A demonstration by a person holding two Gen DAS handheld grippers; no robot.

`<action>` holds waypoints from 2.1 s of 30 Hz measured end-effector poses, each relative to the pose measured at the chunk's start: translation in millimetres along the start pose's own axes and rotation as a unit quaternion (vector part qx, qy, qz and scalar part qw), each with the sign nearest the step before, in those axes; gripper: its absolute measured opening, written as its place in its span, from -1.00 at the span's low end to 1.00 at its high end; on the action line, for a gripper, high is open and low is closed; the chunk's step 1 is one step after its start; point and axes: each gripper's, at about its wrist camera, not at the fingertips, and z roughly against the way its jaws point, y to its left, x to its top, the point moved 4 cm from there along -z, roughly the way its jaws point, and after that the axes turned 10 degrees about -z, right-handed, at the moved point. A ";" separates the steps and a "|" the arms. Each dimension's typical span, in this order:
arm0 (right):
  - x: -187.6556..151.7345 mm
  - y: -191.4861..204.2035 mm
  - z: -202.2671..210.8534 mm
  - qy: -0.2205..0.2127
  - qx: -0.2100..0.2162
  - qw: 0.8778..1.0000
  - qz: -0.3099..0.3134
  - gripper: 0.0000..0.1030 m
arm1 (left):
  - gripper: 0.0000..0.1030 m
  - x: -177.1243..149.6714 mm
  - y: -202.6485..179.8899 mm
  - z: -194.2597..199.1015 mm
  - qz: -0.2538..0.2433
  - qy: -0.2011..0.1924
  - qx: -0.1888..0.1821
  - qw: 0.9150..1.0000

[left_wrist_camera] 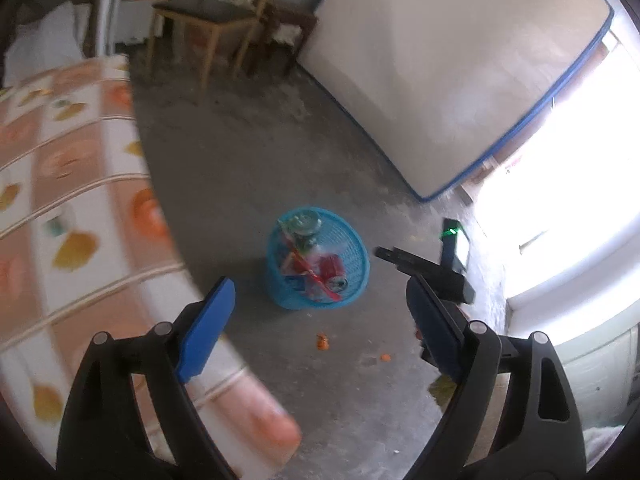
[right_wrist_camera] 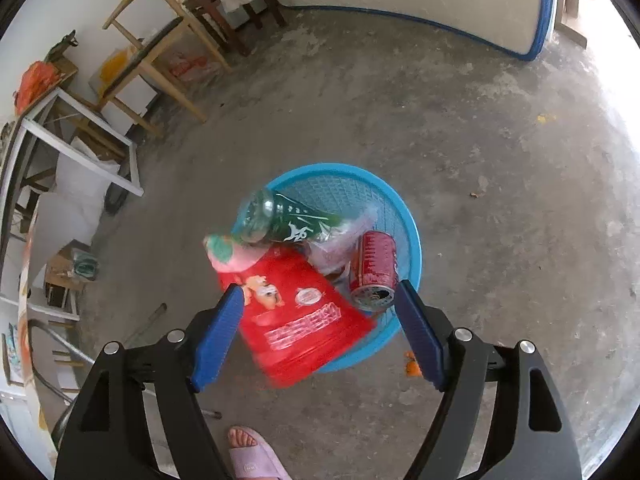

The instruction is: Collect trash

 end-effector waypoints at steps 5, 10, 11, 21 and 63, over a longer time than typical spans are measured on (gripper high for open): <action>-35.9 4.2 52.2 -0.020 0.032 0.999 0.015 0.46 | 0.66 -30.0 4.9 45.8 -0.010 -0.031 0.014 0.999; -84.6 37.8 118.5 -0.065 0.055 0.992 0.091 0.61 | 0.74 -57.5 5.2 74.2 -0.023 -0.058 0.037 0.997; -95.1 47.4 133.1 -0.078 0.061 0.989 0.111 0.67 | 0.75 -62.2 5.9 81.1 -0.021 -0.065 0.040 0.997; -180.3 144.8 243.6 -0.184 0.112 0.943 0.255 0.87 | 0.83 -89.8 -4.3 152.0 -0.023 -0.146 0.086 0.985; -353.8 218.9 248.0 -0.159 0.081 0.905 0.387 0.87 | 0.83 -224.7 46.3 222.7 0.148 -0.067 0.378 0.911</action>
